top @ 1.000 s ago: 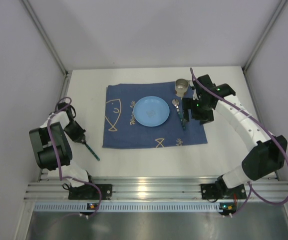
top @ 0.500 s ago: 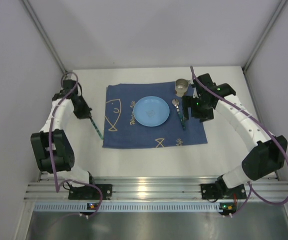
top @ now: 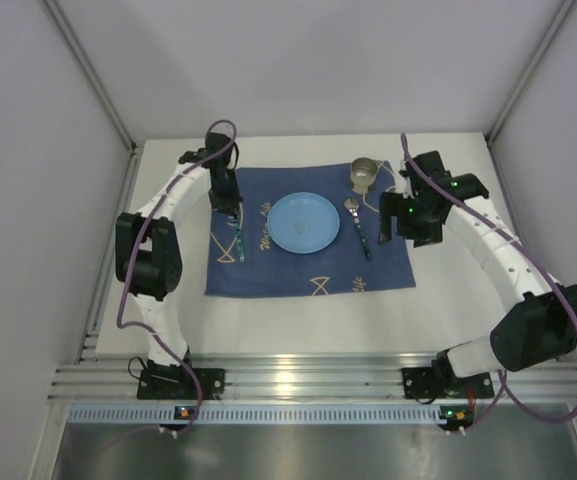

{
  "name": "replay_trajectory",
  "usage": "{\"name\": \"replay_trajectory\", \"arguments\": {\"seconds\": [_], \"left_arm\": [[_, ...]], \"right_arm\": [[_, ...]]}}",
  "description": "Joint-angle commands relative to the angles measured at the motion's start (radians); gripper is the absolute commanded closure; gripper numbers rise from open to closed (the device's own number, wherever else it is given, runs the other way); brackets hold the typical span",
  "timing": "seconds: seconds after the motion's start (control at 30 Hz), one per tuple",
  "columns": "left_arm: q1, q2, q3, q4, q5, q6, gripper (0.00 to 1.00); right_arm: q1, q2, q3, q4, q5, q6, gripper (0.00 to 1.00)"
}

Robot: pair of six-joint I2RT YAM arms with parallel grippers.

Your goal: Set the dinner table for one person

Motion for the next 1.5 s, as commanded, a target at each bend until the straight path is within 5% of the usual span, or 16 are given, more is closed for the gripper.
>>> {"name": "replay_trajectory", "arguments": {"seconds": [0.0, 0.63, 0.73, 0.77, 0.87, 0.97, 1.2, 1.47], "left_arm": [[0.0, 0.01, 0.014, -0.046, -0.066, 0.029, 1.0], [-0.029, 0.106, -0.032, 0.026, -0.12, 0.123, 0.98], [-0.029, 0.092, -0.023, 0.026, -0.126, 0.123, 0.71], [-0.029, 0.083, -0.02, 0.031, -0.128, 0.121, 0.53], [-0.029, 0.026, -0.02, 0.044, -0.151, 0.119, 0.33], [-0.029, -0.043, -0.024, 0.051, -0.218, 0.118, 0.02], [-0.005, -0.298, -0.23, 0.213, -0.348, 0.121, 0.01], [0.11, -0.63, -0.811, 0.683, -0.44, 0.096, 0.01]], "right_arm": [[-0.048, -0.07, -0.038, 0.023, 0.001, -0.022, 0.13], [-0.085, -0.056, -0.052, 0.051, -0.026, -0.019, 0.13], [-0.082, -0.059, -0.062, 0.063, -0.034, -0.002, 0.13], [-0.085, -0.062, -0.067, 0.066, -0.037, -0.001, 0.13], [-0.085, -0.082, -0.068, 0.083, -0.066, 0.002, 0.13], [-0.083, -0.113, -0.078, 0.104, -0.088, 0.002, 0.12], [-0.083, -0.243, -0.133, 0.196, -0.146, 0.031, 0.06], [-0.05, -0.458, -0.151, 0.276, -0.163, 0.091, 0.0]]}}
